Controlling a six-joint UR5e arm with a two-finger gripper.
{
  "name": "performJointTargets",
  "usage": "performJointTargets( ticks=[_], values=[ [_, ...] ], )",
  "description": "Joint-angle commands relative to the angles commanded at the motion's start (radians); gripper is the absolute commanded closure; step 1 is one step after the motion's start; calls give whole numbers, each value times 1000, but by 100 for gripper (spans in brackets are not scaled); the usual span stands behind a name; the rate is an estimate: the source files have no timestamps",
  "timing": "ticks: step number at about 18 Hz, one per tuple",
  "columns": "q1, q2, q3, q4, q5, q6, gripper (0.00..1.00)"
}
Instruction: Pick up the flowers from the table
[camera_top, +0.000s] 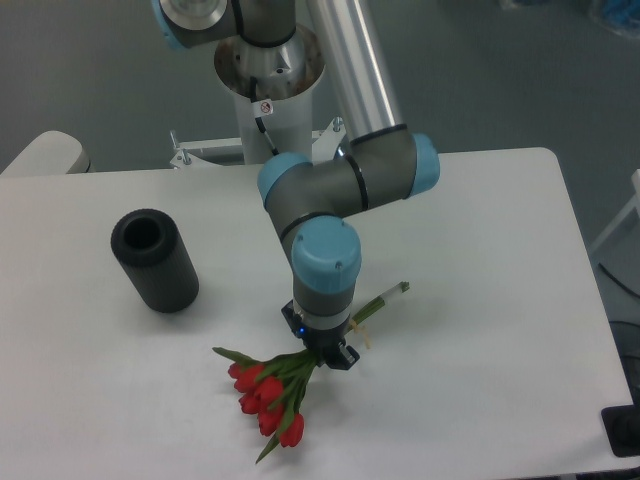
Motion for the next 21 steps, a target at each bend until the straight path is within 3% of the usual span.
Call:
performJointTargets(
  ticks=[2,6,12,15,21],
  values=[
    [8,2,32,-41,2,3,100],
    [31,34,110,-182,6,24,100],
    [84,89,123,-308,8,168,100],
    [98,100,123,-333,8,235,100],
    [98,98,121,-333,9,238,100]
  ],
)
